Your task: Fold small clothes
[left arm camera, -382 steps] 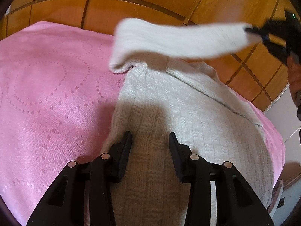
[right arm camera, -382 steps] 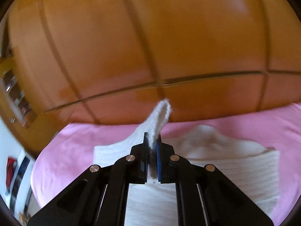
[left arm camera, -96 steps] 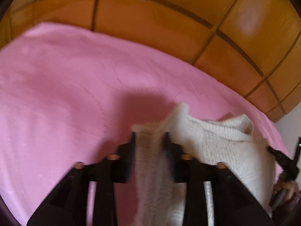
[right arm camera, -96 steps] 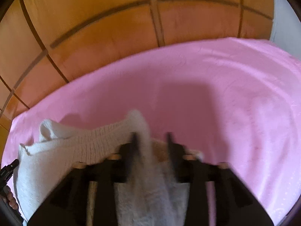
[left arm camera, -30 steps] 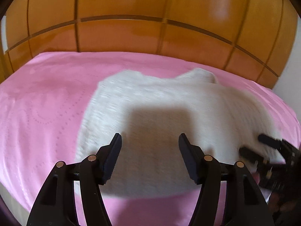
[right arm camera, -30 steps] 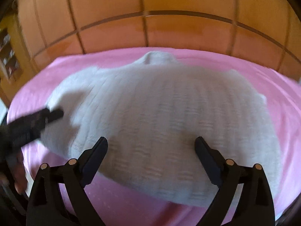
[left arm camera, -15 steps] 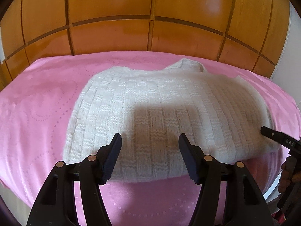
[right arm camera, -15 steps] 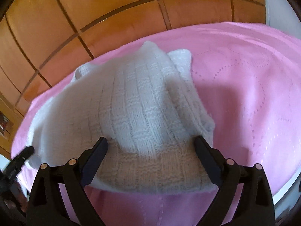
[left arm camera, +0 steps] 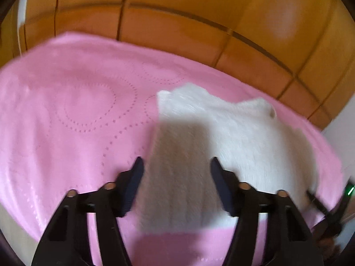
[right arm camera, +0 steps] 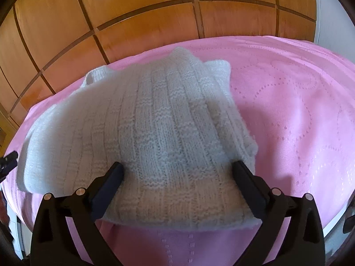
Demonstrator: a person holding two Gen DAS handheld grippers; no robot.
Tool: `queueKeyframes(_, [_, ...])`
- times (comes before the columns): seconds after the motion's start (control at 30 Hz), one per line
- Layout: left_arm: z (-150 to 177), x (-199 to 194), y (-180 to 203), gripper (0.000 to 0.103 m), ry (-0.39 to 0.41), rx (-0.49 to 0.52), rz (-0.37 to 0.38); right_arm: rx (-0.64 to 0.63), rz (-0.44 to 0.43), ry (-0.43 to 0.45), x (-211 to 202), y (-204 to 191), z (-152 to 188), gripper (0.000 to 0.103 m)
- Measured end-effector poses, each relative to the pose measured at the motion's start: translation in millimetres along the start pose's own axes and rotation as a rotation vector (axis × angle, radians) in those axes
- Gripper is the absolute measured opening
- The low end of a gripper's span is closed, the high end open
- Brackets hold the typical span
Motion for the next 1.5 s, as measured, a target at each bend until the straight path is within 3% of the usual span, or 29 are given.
queueKeyframes(0.07, [-13.9, 7.1, -14.4, 0.04, -0.021, -0.052, 0.02, -0.001, 0.001, 0.003, 0.6, -0.7, 0.5, 0.099])
queueKeyframes(0.2, [-37.1, 28.2, -27.2, 0.039, -0.073, -0.125, 0.087, -0.005, 0.006, 0.005, 0.0, -1.0, 1.7, 0.099])
queueKeyframes(0.33, [-51.2, 52.6, -24.3, 0.038, -0.093, -0.143, 0.081, -0.008, 0.011, 0.008, 0.6, -1.8, 2.3, 0.101])
queueKeyframes(0.37, [-52.9, 57.7, -23.2, 0.027, -0.089, -0.14, 0.07, -0.009, 0.014, 0.009, 0.7, -2.4, 2.6, 0.101])
queueKeyframes(0.43, [-51.8, 75.2, -21.3, 0.027, -0.101, -0.107, -0.048, -0.011, 0.015, 0.009, 1.4, -3.2, 2.3, 0.101])
queueKeyframes(0.5, [-48.7, 87.0, -21.7, 0.027, -0.09, -0.096, -0.086, -0.014, 0.015, 0.009, 1.8, -3.8, 2.5, 0.101])
queueKeyframes(0.73, [-45.2, 58.4, -2.3, 0.039, -0.02, -0.009, -0.207, -0.022, 0.003, -0.01, -0.8, -5.2, 0.3, 0.101])
queueKeyframes(0.9, [-27.8, 13.4, 17.0, 0.043, 0.098, 0.082, -0.187, 0.063, -0.095, 0.03, -22.1, 6.8, -21.2, 0.099])
queueKeyframes(0.93, [-23.3, 9.0, 21.6, 0.055, 0.117, 0.107, -0.182, 0.086, -0.097, 0.049, -25.5, 12.2, -27.6, 0.099])
queueKeyframes(1.0, [-14.2, 1.1, 34.0, 0.06, 0.148, 0.153, -0.179, 0.125, -0.086, 0.073, -25.4, 24.0, -39.4, 0.098])
queueKeyframes(1.2, [6.9, 1.1, 53.3, 0.06, 0.12, 0.213, -0.127, 0.243, -0.083, 0.045, 7.7, 56.7, -61.8, 0.093])
queueKeyframes(1.27, [13.3, 5.4, 57.8, 0.06, 0.1, 0.225, -0.129, 0.275, -0.141, -0.002, 23.4, 62.6, -62.8, 0.08])
queueKeyframes(1.37, [20.0, 15.8, 56.9, 0.06, 0.056, 0.232, -0.14, 0.288, -0.198, -0.038, 35.6, 65.5, -59.3, 0.072])
queueKeyframes(1.5, [22.9, 21.1, 56.2, 0.061, 0.045, 0.228, -0.153, 0.238, -0.266, -0.058, 27.0, 62.3, -47.4, 0.072])
Point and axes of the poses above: each gripper's, at about its wrist camera, not at the fingertips, and x roughly the way its jaws point, y to its right, z to its underside, the point moved 2 cm from there along x, roughly the way its jaws point, and after that the axes turned 2 degrees about y, right-handed, at the moved point
